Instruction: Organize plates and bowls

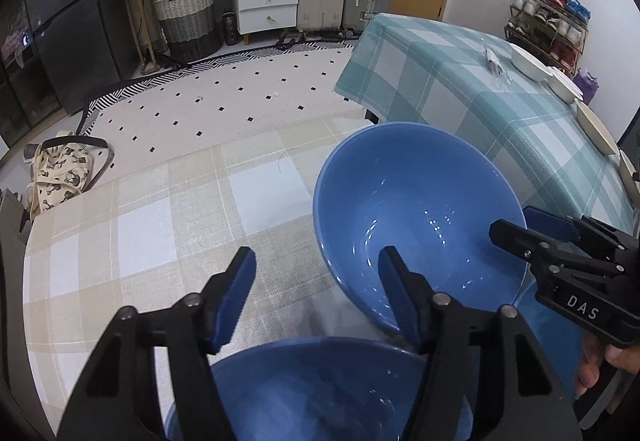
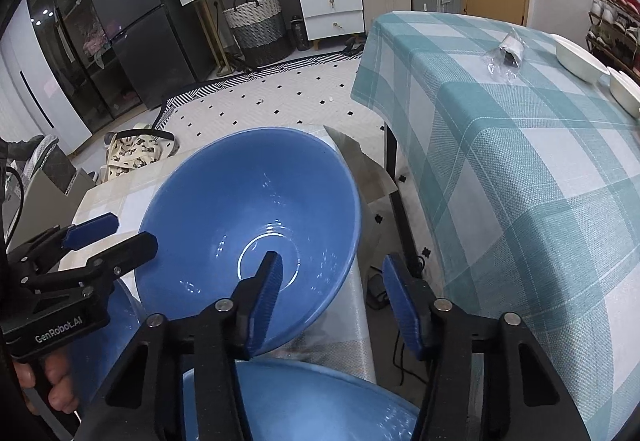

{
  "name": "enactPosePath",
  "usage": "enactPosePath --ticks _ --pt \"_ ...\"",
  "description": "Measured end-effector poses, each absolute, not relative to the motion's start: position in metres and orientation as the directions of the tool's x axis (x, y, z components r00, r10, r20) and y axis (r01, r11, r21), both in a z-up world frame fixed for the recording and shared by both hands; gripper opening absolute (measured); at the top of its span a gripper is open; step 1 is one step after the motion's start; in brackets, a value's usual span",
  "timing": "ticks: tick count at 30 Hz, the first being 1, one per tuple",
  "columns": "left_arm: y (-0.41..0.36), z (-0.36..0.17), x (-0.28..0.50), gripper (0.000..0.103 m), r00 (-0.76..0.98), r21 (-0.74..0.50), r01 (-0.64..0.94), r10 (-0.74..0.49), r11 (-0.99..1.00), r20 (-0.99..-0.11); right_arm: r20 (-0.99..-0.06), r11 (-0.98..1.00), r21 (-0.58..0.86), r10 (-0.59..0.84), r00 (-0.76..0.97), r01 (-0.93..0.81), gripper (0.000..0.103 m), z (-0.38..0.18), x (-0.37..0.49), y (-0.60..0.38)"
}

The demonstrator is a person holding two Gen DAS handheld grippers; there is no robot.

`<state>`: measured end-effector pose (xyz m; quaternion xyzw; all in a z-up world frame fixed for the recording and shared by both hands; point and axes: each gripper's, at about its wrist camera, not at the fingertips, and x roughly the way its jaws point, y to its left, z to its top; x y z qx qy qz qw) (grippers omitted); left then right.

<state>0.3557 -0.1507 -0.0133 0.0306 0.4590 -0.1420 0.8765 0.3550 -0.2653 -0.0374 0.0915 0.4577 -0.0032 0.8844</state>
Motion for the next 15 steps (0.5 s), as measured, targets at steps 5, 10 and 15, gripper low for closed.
enactPosePath --ticks 5,10,15 --pt "-0.1466 -0.0192 0.3591 0.04 0.517 -0.117 0.263 -0.242 0.958 -0.821 -0.812 0.985 0.153 0.076 0.579 0.085 0.042 -0.0387 0.3564 -0.2638" --pt "-0.1481 -0.0218 0.3584 0.028 0.511 -0.139 0.277 -0.268 0.951 -0.817 -0.812 0.988 0.138 0.069 0.58 0.075 0.031 -0.0394 0.3559 -0.2615" --pt "-0.1513 -0.0231 0.357 0.017 0.507 -0.136 0.291 -0.274 0.947 -0.817 -0.812 0.99 0.117 0.054 0.58 0.073 0.018 -0.0403 0.3551 -0.2599"
